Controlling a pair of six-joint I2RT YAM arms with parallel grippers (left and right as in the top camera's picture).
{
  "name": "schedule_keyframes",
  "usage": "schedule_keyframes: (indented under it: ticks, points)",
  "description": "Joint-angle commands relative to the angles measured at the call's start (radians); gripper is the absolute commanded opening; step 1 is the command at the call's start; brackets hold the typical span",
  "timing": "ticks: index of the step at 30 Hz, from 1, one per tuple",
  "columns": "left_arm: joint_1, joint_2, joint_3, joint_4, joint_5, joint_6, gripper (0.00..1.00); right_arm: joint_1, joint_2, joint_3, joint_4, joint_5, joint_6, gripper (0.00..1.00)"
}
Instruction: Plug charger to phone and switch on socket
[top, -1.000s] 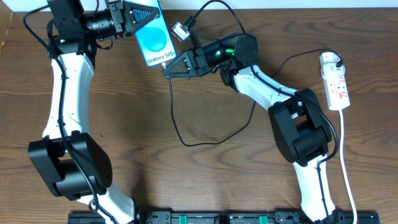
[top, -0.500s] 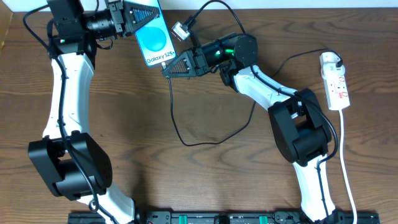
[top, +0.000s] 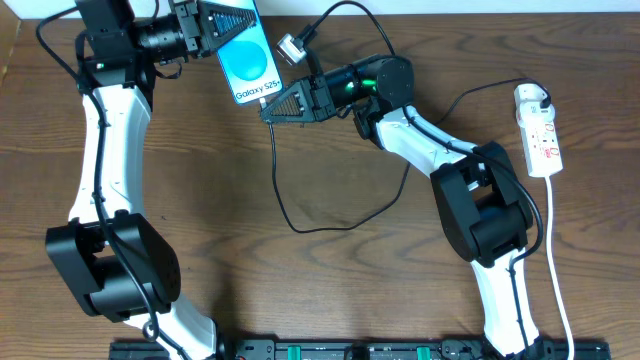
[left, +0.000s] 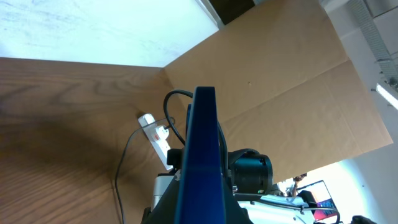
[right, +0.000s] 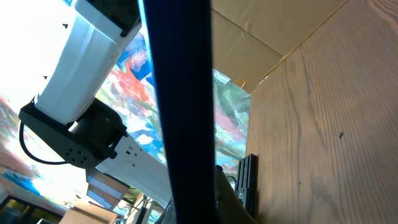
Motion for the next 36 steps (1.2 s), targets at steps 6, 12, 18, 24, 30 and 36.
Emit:
schedule_keyframes:
  ticks: [6,12,18,24,30,36]
  points:
    - [-0.018,-0.024,-0.001,-0.013,0.108,0.019,0.07,-0.040,-0.006,0.023,0.003,0.252,-0.032,0.01]
    - [-0.018,-0.024,-0.001,-0.013,0.108,-0.017,0.07,-0.040,-0.006,0.023,-0.031,0.244,-0.050,0.01]
    - [-0.018,-0.024,-0.001,-0.013,0.108,-0.017,0.07,-0.041,-0.006,0.023,-0.046,0.248,-0.048,0.01]
    - [-0.018,-0.024,-0.001,-0.013,0.108,-0.008,0.07,-0.041,-0.006,0.023,-0.068,0.255,-0.049,0.01]
    - [-0.018,-0.024,-0.002,-0.013,0.108,0.018,0.08,-0.043,-0.006,0.023,-0.005,0.239,-0.049,0.01]
    - [-0.018,-0.024,-0.002,-0.020,0.108,0.018,0.07,-0.044,-0.006,0.023,0.078,0.200,-0.068,0.01]
